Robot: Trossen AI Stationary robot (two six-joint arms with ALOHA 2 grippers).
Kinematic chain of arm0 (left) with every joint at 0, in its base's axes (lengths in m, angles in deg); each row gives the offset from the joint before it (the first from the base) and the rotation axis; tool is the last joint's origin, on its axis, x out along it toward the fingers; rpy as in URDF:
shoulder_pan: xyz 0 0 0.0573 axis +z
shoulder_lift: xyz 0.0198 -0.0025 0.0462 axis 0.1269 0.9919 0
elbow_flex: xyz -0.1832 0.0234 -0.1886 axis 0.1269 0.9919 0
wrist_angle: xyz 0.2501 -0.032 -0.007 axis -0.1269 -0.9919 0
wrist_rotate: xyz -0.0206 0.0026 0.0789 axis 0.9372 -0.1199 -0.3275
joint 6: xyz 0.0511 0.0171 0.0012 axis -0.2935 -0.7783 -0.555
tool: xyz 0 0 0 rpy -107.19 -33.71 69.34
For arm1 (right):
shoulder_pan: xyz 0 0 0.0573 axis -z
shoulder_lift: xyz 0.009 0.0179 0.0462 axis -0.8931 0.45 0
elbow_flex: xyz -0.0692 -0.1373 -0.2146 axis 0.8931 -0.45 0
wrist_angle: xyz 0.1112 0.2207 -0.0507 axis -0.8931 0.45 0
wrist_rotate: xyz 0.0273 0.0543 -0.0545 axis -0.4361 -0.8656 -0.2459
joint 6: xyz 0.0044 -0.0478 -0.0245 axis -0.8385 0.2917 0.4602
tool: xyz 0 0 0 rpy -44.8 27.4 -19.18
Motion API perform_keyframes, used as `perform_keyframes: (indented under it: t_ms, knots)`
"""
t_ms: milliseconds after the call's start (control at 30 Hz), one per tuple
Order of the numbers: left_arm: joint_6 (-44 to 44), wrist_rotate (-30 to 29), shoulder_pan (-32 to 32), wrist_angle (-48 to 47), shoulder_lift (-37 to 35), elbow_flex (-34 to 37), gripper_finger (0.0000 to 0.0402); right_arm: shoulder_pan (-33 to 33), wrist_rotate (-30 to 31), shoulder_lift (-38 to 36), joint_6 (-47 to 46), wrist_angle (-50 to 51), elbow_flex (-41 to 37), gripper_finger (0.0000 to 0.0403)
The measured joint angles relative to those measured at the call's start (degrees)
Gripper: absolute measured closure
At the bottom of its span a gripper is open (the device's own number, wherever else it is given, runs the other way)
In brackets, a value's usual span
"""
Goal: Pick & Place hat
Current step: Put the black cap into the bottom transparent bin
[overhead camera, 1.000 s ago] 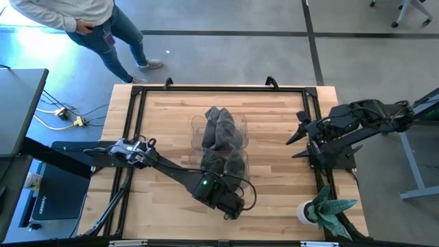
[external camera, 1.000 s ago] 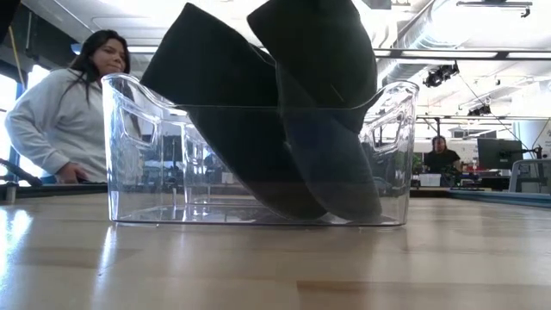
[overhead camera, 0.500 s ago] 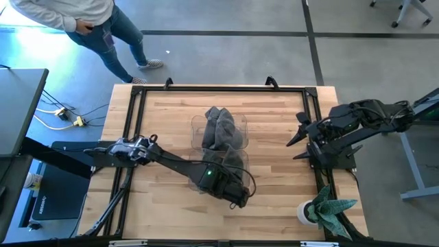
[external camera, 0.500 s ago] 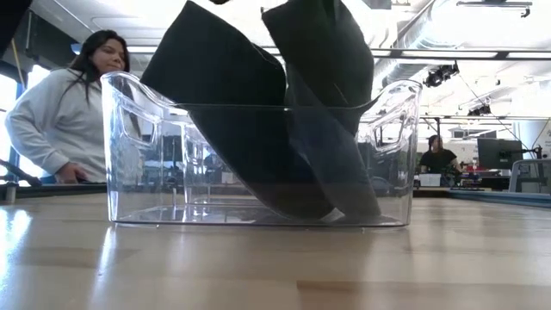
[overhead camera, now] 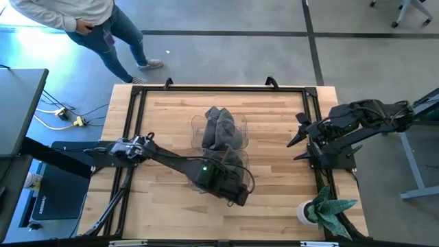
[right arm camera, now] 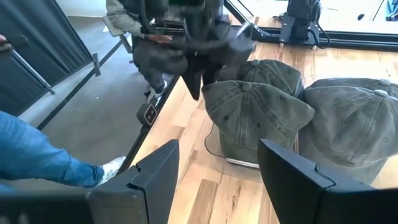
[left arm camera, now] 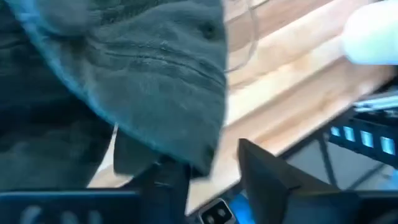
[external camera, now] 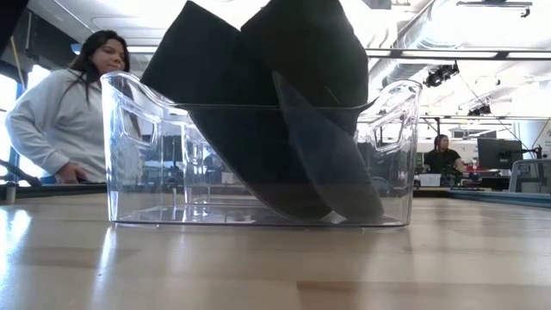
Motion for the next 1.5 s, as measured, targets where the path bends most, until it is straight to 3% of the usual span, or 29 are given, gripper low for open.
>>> perform_keyframes:
  t_ms: [167,300,433,567,1033,1300,1500]
  knots:
    - [0.30,-0.40,-0.59,-0.49,-3.22,0.00,0.0203,0.00,-0.02,0.01,0.87,0.00,0.00,0.0191]
    - [5.04,-5.71,-1.90,-3.70,-6.46,-0.13,0.0178,0.00,-0.02,0.01,1.04,0.04,0.00,0.0191]
    - [11.56,-11.05,-2.16,-9.62,-7.67,-0.07,0.0177,0.00,-0.02,-0.01,1.81,0.07,0.02,0.0191]
    - [14.90,-11.29,-0.68,-10.11,-7.65,-0.04,0.0177,-0.02,-0.62,0.01,2.62,0.21,0.02,0.0194]
    - [7.76,-5.75,6.35,-9.13,-4.41,-0.11,0.0177,-0.02,-3.63,-1.05,3.43,0.59,0.02,0.0194]
    - [7.21,-1.50,6.71,-10.31,-1.74,0.04,0.0177,-0.02,-3.17,-2.90,3.42,0.61,0.02,0.0194]
    - [7.36,-4.00,6.78,-9.41,-1.86,0.00,0.0177,-0.02,-2.36,-3.16,3.42,0.48,0.02,0.0194]
